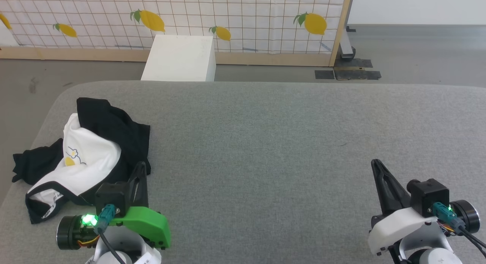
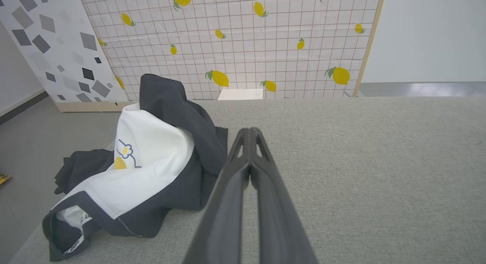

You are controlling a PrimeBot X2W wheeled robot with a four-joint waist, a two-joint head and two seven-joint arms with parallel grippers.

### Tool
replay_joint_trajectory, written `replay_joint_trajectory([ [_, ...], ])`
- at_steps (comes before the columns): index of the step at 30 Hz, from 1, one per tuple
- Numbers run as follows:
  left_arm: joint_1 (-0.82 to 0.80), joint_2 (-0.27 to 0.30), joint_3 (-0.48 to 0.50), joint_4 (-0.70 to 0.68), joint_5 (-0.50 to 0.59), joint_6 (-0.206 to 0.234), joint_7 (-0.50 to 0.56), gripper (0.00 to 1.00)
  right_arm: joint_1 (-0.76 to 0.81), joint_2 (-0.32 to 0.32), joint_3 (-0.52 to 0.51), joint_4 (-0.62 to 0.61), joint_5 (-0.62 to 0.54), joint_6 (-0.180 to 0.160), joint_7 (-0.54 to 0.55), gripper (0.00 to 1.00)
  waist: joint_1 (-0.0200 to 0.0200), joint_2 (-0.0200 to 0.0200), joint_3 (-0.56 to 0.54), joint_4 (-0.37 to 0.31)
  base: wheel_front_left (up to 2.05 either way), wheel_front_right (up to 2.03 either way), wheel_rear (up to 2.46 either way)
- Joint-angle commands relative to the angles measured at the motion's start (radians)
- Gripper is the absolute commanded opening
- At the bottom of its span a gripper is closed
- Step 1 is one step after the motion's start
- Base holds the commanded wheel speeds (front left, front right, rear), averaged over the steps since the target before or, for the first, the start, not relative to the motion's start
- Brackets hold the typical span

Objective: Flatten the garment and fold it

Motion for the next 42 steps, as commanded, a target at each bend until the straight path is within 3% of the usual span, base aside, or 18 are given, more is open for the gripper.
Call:
replay_joint_trajectory([
  [1, 0.011, -0.005, 0.003, -0.003, 0.013, 0.007, 0.001, 0.0, -0.015, 0.002, 0.002, -0.005, -0.006, -0.002, 0.0, 0.0, 0.0, 0.0076, 0.0, 0.0, 0.0, 0.0, 0.0],
  [23, 0.011, -0.005, 0.003, -0.003, 0.013, 0.007, 0.001, 0.0, -0.015, 0.002, 0.002, -0.005, -0.006, -0.002, 0.0, 0.0, 0.0, 0.0076, 0.0, 0.0, 0.0, 0.0, 0.0],
  [24, 0.0, 0.0, 0.0, 0.0, 0.0, 0.0, 0.0, 1.0, 0.0, 0.0, 0.0, 0.0, 0.0, 0.0, 0.0, 1.0, 0.0, 0.0, 0.0, 0.0, 0.0, 0.0, 0.0],
  [42, -0.015, 0.0, -0.032, 0.026, -0.04, 0.018, -0.028, 1.0, -0.01, 0.0, -0.008, 0.021, 0.014, 0.0, -0.02, 1.0, 0.0, 0.0009, -0.001, 0.004, 0.0, 0.0, 0.0],
])
